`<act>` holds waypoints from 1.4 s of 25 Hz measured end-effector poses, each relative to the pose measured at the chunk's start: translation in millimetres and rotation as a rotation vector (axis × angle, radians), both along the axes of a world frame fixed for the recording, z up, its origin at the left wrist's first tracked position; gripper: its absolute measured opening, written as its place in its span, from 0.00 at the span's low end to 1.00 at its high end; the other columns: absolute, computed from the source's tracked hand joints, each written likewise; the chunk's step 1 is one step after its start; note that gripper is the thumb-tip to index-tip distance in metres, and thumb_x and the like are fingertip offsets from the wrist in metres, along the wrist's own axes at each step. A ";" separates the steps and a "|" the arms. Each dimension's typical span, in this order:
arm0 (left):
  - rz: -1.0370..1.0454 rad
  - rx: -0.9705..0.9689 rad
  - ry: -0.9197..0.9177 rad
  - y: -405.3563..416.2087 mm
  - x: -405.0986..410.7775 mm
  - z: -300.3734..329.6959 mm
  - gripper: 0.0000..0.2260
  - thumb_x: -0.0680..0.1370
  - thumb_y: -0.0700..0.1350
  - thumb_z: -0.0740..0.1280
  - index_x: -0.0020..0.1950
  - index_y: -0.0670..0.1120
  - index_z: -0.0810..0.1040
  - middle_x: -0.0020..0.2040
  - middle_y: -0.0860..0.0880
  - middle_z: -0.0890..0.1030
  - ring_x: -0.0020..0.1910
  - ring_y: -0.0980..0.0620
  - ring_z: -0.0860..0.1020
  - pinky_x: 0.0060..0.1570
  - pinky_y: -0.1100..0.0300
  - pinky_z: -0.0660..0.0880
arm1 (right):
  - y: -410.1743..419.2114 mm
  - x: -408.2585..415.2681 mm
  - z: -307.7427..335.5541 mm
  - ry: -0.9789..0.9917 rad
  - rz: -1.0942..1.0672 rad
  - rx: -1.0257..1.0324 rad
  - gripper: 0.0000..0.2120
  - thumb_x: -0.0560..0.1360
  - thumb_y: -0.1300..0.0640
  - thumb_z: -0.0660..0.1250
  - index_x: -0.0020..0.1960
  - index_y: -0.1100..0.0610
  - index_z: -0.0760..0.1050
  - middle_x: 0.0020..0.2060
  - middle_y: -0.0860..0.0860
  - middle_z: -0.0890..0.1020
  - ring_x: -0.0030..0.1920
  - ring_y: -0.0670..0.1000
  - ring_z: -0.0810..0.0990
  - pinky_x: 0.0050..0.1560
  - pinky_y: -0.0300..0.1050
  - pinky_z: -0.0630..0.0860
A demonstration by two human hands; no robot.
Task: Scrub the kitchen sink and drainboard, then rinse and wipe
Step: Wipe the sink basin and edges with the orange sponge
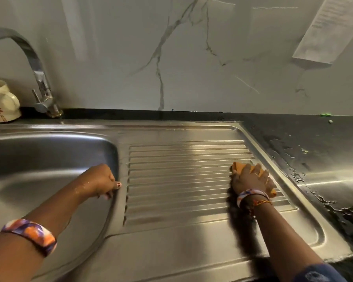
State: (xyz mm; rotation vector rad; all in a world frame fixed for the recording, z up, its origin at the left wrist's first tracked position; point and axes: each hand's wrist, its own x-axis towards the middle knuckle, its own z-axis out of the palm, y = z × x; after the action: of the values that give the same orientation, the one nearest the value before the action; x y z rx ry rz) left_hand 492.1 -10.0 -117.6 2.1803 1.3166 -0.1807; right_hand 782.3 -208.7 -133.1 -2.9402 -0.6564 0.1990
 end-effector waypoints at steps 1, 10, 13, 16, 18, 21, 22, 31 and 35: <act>0.021 -0.025 -0.005 2.0 1.1 -0.9 0.17 0.77 0.43 0.67 0.28 0.45 0.77 0.18 0.55 0.75 0.16 0.62 0.72 0.25 0.67 0.69 | 8.3 13.2 -1.1 -0.014 0.018 0.000 0.29 0.81 0.44 0.48 0.77 0.56 0.49 0.77 0.56 0.47 0.76 0.61 0.44 0.74 0.59 0.45; 0.286 -0.200 -0.320 -2.5 -14.4 -14.0 0.08 0.74 0.41 0.70 0.39 0.38 0.83 0.36 0.38 0.83 0.34 0.48 0.80 0.33 0.65 0.74 | 77.0 67.2 11.7 0.025 0.149 -0.001 0.24 0.81 0.46 0.49 0.74 0.54 0.58 0.77 0.52 0.50 0.76 0.63 0.43 0.73 0.61 0.45; 0.273 -0.196 -0.335 -12.9 -20.0 -19.5 0.10 0.77 0.45 0.67 0.45 0.39 0.83 0.41 0.42 0.84 0.39 0.48 0.82 0.34 0.66 0.73 | 96.1 29.3 7.6 0.070 0.200 0.060 0.26 0.82 0.47 0.48 0.77 0.55 0.50 0.77 0.53 0.46 0.75 0.63 0.41 0.73 0.60 0.43; 0.153 -0.131 -0.307 -18.6 -30.2 -15.9 0.10 0.77 0.46 0.67 0.48 0.40 0.84 0.44 0.43 0.85 0.46 0.45 0.82 0.42 0.61 0.76 | 129.1 -34.1 2.4 0.081 0.374 0.077 0.29 0.81 0.48 0.49 0.77 0.57 0.44 0.77 0.53 0.42 0.76 0.61 0.38 0.74 0.58 0.41; -0.005 -0.096 -0.252 -22.9 -39.9 -8.9 0.09 0.76 0.45 0.68 0.51 0.42 0.84 0.45 0.45 0.85 0.45 0.49 0.82 0.45 0.62 0.75 | 151.8 -79.0 -0.1 0.112 0.512 0.093 0.30 0.81 0.50 0.51 0.77 0.57 0.43 0.77 0.53 0.41 0.76 0.60 0.38 0.74 0.56 0.41; -0.190 -0.141 -0.200 -34.0 -58.4 -3.5 0.15 0.74 0.44 0.71 0.60 0.46 0.80 0.45 0.49 0.84 0.42 0.55 0.80 0.48 0.63 0.75 | 179.3 -134.5 -1.6 0.141 0.682 0.093 0.30 0.80 0.51 0.52 0.77 0.57 0.44 0.77 0.53 0.42 0.76 0.59 0.38 0.75 0.54 0.41; -0.206 -0.180 -0.193 -37.6 -65.4 -3.4 0.19 0.73 0.44 0.72 0.63 0.46 0.78 0.47 0.49 0.84 0.40 0.59 0.80 0.49 0.64 0.75 | 185.7 -146.6 -1.2 0.143 0.727 0.089 0.30 0.80 0.51 0.52 0.77 0.56 0.45 0.77 0.52 0.42 0.76 0.58 0.38 0.75 0.54 0.41; -0.383 -0.273 -0.045 -56.6 -112.0 4.5 0.25 0.73 0.47 0.72 0.69 0.47 0.72 0.55 0.48 0.83 0.50 0.57 0.80 0.58 0.63 0.72 | 154.4 -176.9 6.3 0.115 1.049 0.026 0.23 0.80 0.49 0.58 0.74 0.46 0.59 0.76 0.44 0.52 0.77 0.48 0.46 0.73 0.41 0.46; -0.420 -0.220 0.096 -55.2 -114.7 12.5 0.29 0.72 0.52 0.72 0.71 0.47 0.70 0.56 0.50 0.82 0.52 0.55 0.79 0.57 0.62 0.73 | 115.1 -198.2 9.7 0.122 1.145 -0.043 0.23 0.80 0.49 0.57 0.74 0.46 0.59 0.76 0.42 0.52 0.77 0.46 0.46 0.72 0.40 0.45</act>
State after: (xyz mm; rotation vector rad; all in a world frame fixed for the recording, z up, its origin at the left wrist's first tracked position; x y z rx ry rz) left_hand 377.4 -65.2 -105.1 2.2494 0.8237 -0.5709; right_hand 584.1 -93.5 -123.4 -2.1721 -2.1971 0.4652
